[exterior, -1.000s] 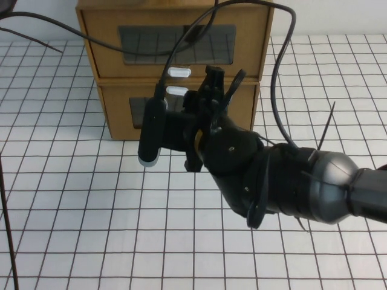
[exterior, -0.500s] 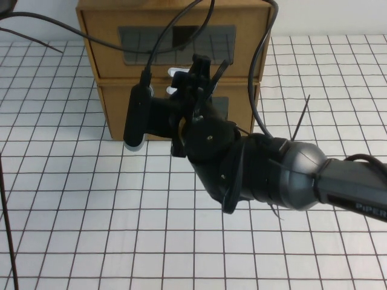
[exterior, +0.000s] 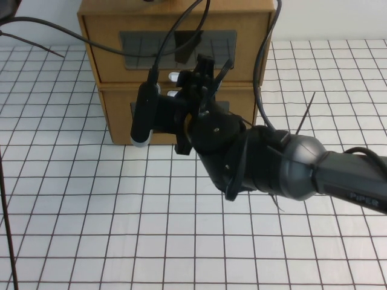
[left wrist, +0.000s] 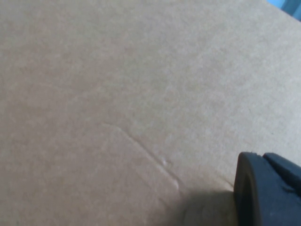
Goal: Open the shoe box
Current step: 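Pull the top drawer of the cardboard box fully open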
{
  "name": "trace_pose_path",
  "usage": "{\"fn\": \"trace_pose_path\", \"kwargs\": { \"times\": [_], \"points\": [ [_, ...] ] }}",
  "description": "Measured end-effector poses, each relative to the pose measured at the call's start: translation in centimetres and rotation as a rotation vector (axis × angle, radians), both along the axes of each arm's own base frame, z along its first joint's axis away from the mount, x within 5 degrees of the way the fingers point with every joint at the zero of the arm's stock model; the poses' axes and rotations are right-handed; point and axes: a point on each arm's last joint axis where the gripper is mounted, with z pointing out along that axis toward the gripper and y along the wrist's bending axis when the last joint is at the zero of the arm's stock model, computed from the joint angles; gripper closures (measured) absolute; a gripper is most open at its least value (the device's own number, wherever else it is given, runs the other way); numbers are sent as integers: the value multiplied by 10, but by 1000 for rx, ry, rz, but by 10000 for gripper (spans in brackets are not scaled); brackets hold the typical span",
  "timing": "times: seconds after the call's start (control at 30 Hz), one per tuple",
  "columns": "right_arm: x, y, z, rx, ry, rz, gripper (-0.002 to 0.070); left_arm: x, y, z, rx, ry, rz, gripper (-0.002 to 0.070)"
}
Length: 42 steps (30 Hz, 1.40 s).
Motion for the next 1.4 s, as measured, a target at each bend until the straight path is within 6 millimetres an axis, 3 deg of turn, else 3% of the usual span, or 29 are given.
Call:
{"fn": "trace_pose_path", "kwargs": {
  "times": [0.3,1.17,1.27,1.4],
  "points": [
    [14,13,-11,-26,-12,5,304,0,0,0,0,0,0,677],
    [32,14,-18,-60,-21,35,304,0,0,0,4,0,0,677],
    [33,14,-18,-59,-22,36,328,0,0,0,4,0,0,677],
    [34,14,-17,-65,-29,37,411,0,0,0,4,0,0,677]
  ]
}}
